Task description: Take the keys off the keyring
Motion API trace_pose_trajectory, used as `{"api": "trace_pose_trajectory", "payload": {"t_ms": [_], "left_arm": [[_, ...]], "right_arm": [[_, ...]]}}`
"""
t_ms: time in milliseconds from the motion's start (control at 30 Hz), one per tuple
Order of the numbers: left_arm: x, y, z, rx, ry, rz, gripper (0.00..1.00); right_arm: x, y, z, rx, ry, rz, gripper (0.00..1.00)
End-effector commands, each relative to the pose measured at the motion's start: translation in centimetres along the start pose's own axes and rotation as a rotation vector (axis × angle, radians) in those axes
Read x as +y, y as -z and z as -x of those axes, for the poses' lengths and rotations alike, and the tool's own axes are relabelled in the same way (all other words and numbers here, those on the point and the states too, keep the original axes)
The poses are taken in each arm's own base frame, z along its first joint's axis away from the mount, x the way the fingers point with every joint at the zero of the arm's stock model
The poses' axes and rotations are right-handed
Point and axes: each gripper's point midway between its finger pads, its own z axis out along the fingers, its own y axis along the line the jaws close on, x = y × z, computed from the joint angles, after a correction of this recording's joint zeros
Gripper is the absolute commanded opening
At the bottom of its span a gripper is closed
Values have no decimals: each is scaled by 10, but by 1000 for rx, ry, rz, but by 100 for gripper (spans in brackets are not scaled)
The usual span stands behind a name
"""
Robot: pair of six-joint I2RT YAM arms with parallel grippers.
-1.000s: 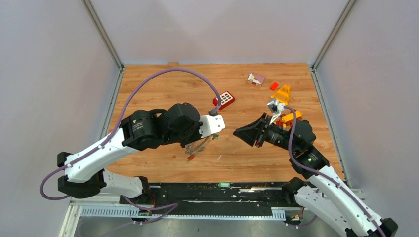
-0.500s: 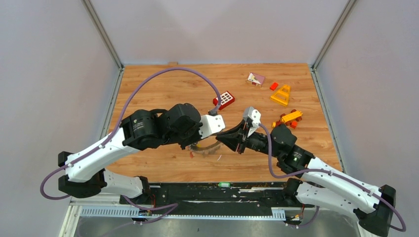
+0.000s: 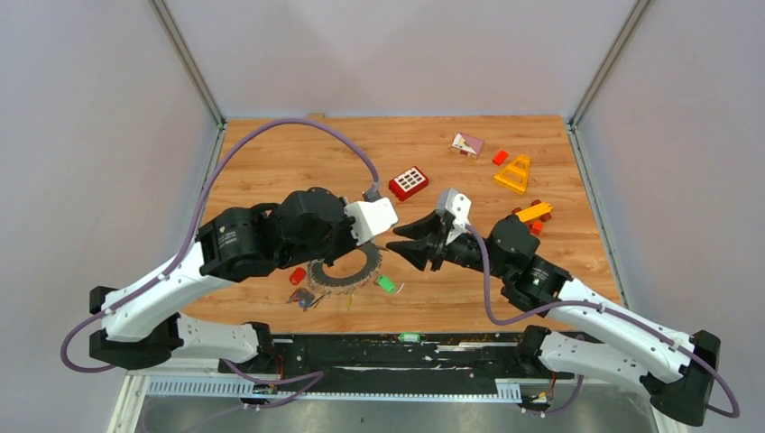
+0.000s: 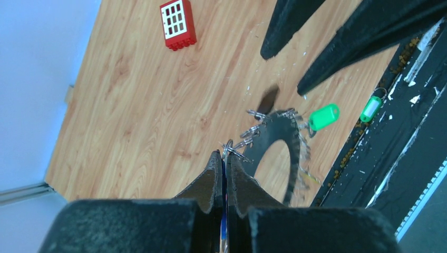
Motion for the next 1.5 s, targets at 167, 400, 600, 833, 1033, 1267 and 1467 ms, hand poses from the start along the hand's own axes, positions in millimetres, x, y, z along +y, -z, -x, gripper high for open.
{"api": "trace_pose_trajectory", "payload": {"t_ms": [167,400,600,833,1033,1267,1467], "left_arm": [[23,14,26,-90,75,97,0],[24,17,26,-86,87,92,0],[24,16,24,-62,100,80,0],[22,14,23,-48,97,64,0],[21,13,23,-48,98,53,0],[18,11,23,-46,96,38,0],[16,9,23,-40,95,29,0]], "right_arm": [[32,-5,29,-201,87,74,85],[26,-14,24,-214,95,-7,92],[32,-20,27,-256,148,-8,54],[43,-32,28,-263,156,37,23],[43,-43,27,-260,145,15,17],[19,-46,29,-264,112,-121,18],[21,-53,28,-262,101,-112,21]]}}
